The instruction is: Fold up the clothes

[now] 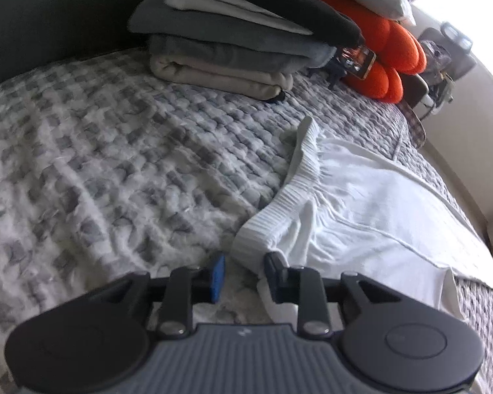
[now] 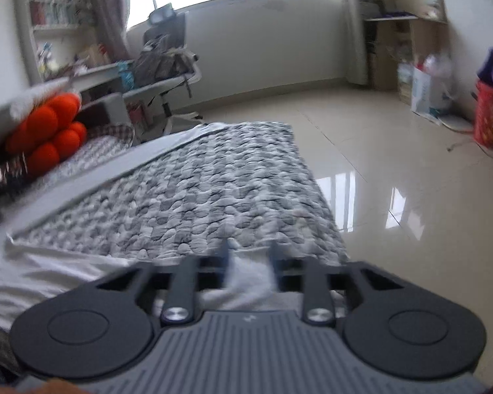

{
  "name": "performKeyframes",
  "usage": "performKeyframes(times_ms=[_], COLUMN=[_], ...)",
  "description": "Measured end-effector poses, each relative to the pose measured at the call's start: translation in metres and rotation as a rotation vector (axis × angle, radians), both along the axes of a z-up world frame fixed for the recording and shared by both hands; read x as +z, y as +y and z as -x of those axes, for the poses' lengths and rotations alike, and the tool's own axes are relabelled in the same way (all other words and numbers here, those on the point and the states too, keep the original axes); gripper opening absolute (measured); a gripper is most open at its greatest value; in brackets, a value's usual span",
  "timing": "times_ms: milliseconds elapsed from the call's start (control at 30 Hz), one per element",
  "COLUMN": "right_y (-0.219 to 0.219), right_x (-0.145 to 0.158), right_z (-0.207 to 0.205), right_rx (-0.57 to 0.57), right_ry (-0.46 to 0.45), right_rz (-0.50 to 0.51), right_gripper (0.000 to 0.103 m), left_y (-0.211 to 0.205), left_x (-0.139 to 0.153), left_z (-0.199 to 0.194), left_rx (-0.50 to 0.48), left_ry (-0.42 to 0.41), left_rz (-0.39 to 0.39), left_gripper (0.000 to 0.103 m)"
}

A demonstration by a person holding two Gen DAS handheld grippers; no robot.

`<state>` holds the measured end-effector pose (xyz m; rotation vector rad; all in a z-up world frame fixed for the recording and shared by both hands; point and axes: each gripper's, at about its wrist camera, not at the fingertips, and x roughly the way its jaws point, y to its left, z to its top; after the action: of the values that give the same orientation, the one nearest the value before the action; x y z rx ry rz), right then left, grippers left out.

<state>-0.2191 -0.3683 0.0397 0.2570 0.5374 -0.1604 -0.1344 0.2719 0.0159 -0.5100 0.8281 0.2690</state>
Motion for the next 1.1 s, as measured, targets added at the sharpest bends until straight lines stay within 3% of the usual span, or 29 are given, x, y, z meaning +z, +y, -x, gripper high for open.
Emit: performKeyframes(times_ms=[133,200,267,433,567,667,800,833,900,1000,1100], right_y=[0.015,0.020,0.020,0.011,0.009,0.017,0.032,0.037,0.055,0.090,0.110], right_x=[-0.013,-0.022,-0.025,-0.020,-0.017,-0.013,0.000,0.002,0.004,0.002,-0.006], right_z=[-0.013,-0.016,-0.015,-0.011,-0.011,-0.014,-0.014,-0.016,-0.021,-0.034,-0.050], right_rx=[0.037,0.018,0.003,-0.096,-0.072,-0.042,0.097,0.142,0.243,0.388,0.449], right_ry=[0.041,0.070,0.066,0.043,0.050,0.046,-0.006,-0.009,-0.020,-0.003,0.046], right_rz=[0.136,0.221,0.246,0.294,0.298,0.278,0.167,0.144,0.132,0.206,0.260], right_gripper=[0.041,0.011,0.001,0.000,0.000,0.013,0.015,0.020,0.047,0.049,0.046], left_y=[0.003,0.006,0.008,0.016,0.021,0.027,0.028,0.026,0.022,0.018,0.017], left_x=[-0.001,0.000,0.002,0.011,0.013,0.015,0.012,0.012,0.011,0.008,0.004], left_z=[0.002,0.005,0.007,0.015,0.019,0.025,0.020,0.019,0.018,0.015,0.012], left_rx=[0.002,0.009,0.013,0.028,0.027,0.045,0.046,0.045,0.040,0.036,0.041], left_ry=[0.002,0.003,0.004,-0.017,-0.014,-0.033,-0.029,-0.031,-0.040,-0.037,-0.029], left_rz=[-0.003,0.002,0.008,0.011,0.030,0.029,0.061,0.068,0.080,0.083,0.075], left_gripper=[0.028,0.028,0.028,0.028,0.028,0.029,0.030,0.031,0.034,0.035,0.035])
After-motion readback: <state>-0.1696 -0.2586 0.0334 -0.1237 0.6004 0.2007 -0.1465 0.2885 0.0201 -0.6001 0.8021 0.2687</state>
